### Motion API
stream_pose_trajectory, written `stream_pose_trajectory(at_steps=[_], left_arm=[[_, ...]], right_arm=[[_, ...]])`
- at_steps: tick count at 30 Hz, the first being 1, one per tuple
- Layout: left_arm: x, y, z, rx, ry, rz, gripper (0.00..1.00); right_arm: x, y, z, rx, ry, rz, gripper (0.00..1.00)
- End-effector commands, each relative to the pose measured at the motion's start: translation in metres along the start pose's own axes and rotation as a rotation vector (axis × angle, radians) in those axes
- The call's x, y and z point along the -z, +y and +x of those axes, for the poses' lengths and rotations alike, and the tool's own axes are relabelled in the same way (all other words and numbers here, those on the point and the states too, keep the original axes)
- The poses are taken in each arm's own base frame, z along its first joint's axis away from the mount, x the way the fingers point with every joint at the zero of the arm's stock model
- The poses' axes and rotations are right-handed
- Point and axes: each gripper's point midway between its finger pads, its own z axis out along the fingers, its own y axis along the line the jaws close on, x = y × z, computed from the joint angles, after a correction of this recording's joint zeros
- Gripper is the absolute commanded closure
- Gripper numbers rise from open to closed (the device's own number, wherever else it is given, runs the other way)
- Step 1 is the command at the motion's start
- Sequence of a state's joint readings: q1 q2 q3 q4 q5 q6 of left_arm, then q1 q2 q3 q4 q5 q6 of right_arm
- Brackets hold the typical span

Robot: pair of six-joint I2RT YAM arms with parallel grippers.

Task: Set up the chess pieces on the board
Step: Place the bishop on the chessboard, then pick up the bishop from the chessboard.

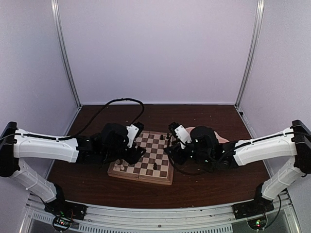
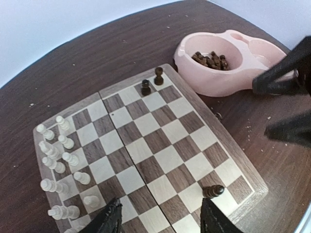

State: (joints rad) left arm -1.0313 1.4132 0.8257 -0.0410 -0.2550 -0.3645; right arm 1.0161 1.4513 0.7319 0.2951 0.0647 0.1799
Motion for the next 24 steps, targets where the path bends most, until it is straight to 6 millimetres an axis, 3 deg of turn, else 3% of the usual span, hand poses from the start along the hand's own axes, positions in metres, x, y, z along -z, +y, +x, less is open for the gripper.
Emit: stream_pose_trajectory(at_steps=[1,5,14,24], left_arm=[[0.015,0.025,-0.023,0.041,-0.114,-0.124,0.44],[0.028,0.034,-0.025,0.031,-0.183,-0.14,0.44],[0.026,0.038,-0.026,-0.019,-0.16,-0.182,0.44],[0.035,0.039,-0.033,-0.024,-0.185,-0.177,0.44]], right_arm=[[-0.021,0.031,0.027,0.077,0.156,-0.117,0.51],[-0.032,0.043,0.039,0.124,0.228,-0.124,0.51],[-0.043,0.058,0.059,0.171,0.331,-0.152,0.54],[-0.057,0.057,0.066,0.171,0.364,-0.125,0.61]])
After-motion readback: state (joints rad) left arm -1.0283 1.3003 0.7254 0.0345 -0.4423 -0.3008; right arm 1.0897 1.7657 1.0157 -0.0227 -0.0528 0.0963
